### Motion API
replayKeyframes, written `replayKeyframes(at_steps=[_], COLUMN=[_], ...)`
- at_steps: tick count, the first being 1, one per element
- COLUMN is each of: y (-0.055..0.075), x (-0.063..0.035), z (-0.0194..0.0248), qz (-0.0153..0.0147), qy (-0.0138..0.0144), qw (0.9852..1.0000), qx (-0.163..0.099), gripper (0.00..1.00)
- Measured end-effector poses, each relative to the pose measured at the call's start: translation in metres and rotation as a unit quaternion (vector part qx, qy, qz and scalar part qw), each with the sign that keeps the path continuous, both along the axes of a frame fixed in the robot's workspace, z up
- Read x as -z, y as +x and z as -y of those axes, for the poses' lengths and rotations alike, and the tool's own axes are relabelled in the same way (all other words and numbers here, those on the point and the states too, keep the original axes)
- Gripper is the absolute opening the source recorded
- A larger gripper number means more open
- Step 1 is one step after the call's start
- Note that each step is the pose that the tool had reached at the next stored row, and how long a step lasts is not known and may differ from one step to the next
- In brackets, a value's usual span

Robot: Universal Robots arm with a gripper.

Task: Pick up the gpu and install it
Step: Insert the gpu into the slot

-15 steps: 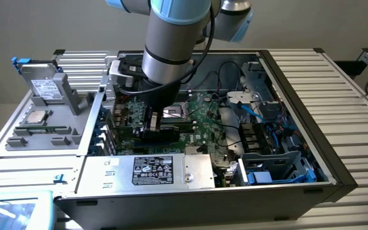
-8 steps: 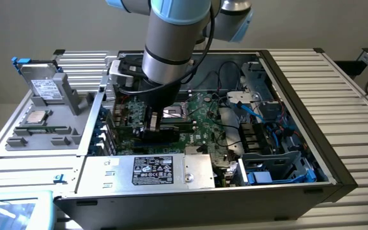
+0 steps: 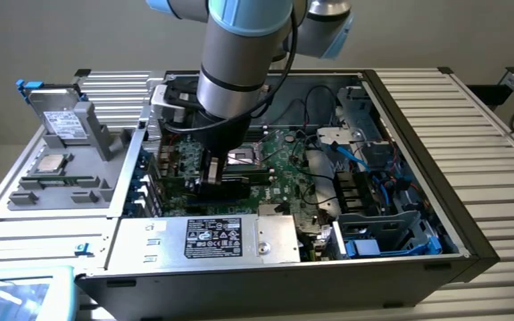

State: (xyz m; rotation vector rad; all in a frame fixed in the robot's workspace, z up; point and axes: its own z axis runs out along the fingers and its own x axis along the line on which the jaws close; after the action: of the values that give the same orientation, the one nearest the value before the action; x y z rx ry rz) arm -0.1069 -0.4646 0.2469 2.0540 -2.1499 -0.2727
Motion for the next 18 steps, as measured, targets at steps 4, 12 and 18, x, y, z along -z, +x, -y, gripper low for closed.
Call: replayKeyframes(at_steps=[4, 12, 18], y=[0.0000, -0.0002, -0.0002], x=[0.0028, 0.0031, 0.0002], z=[0.0000, -0.0002, 0.0000], qz=[0.0001, 0.0003, -0.0006], qy=[0.0000, 0.0019, 0.0012], qw=[1.0000, 1.0000, 1.0000], qx=[0.000, 0.000, 0.000], gripper=[0.27, 0.27, 0.27])
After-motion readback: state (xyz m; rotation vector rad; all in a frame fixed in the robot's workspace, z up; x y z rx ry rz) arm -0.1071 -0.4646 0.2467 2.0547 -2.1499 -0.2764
